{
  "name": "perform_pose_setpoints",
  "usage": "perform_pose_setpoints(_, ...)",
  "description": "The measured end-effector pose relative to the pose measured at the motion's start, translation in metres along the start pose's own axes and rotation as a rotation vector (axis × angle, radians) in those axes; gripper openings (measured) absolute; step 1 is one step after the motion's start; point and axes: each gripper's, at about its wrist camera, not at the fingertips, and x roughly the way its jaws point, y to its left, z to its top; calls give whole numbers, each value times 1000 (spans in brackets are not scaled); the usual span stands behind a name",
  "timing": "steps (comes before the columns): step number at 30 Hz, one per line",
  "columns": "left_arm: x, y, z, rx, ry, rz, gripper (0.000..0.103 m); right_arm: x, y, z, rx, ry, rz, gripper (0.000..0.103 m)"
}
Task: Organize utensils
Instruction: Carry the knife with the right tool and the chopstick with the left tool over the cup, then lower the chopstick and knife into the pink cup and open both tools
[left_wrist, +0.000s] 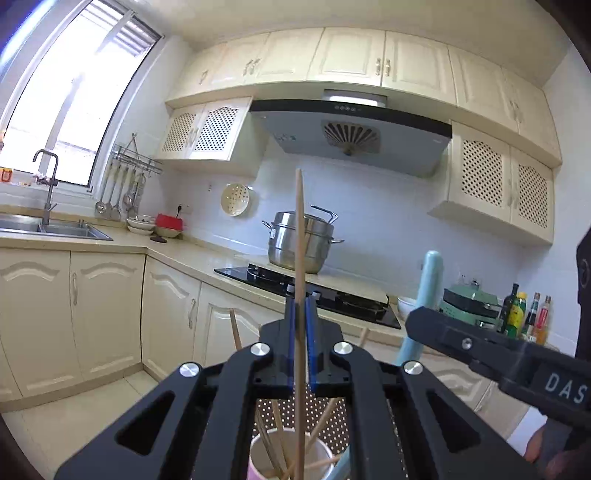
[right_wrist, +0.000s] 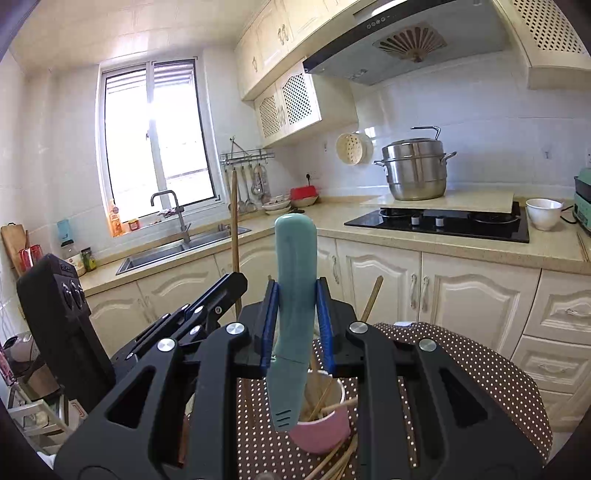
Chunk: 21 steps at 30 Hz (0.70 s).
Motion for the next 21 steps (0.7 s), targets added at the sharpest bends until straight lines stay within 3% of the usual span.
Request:
perform_pose_setpoints(6, 25, 4, -11, -4, -8, 8, 6, 23, -8, -10, -7, 12, -33, 21)
perform_pose_setpoints(21, 42, 21, -40, 8, 100, 49, 6, 37, -11, -32, -1, 66, -49, 21)
